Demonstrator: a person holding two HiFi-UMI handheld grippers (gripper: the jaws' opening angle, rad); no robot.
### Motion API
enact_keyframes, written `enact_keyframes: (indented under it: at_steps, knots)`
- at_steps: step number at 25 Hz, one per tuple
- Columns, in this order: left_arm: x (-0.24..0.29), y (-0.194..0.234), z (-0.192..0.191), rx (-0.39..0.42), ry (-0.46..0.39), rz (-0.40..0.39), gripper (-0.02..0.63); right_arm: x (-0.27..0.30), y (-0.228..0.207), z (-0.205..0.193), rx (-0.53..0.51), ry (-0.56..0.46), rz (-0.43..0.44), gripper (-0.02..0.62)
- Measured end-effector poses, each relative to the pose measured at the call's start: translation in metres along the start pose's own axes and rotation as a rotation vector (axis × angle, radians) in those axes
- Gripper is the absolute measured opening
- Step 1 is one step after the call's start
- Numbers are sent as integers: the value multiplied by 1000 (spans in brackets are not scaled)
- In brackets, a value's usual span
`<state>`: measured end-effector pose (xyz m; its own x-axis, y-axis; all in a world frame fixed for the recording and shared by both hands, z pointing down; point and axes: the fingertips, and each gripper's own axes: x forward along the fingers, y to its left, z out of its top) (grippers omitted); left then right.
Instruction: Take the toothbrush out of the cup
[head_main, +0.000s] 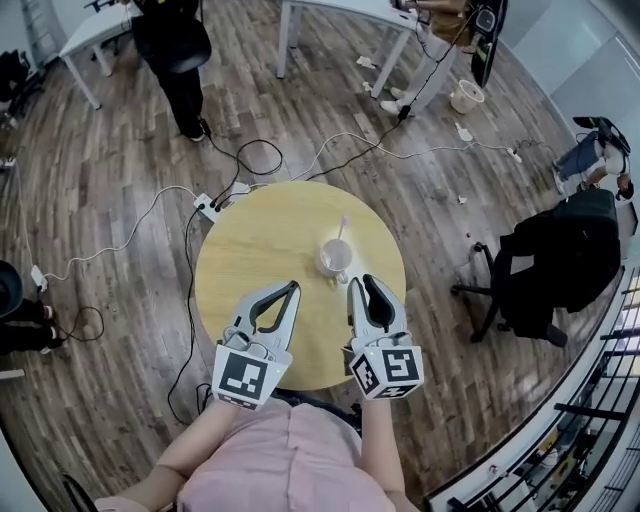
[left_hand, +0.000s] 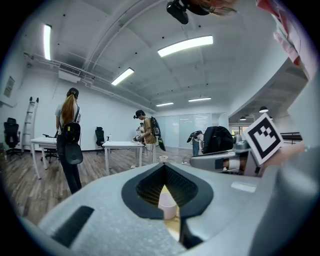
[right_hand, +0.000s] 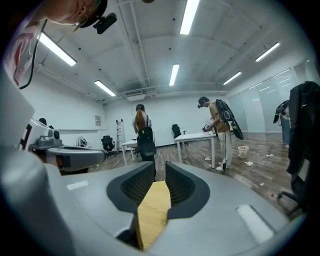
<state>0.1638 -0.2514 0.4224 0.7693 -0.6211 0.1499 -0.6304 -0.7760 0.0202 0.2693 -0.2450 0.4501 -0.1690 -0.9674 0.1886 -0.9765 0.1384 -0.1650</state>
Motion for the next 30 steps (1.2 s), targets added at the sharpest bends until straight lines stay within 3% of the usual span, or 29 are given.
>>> enact_keyframes:
  at_steps: [5,13,23,30]
  knots:
    - [13,11,-3,-5,25,59,-2,57,-29,-34,2,120,45,152]
    - [22,28,-13,-35,64,132,-2,132,-66,-96,2,302,53,179]
    - [59,22,-46,-21,133,103,-2,164,-79,-136,40,402,59,147]
    - [69,9,-65,-50,175,72,-2,166,-81,-143,2,418,61,65]
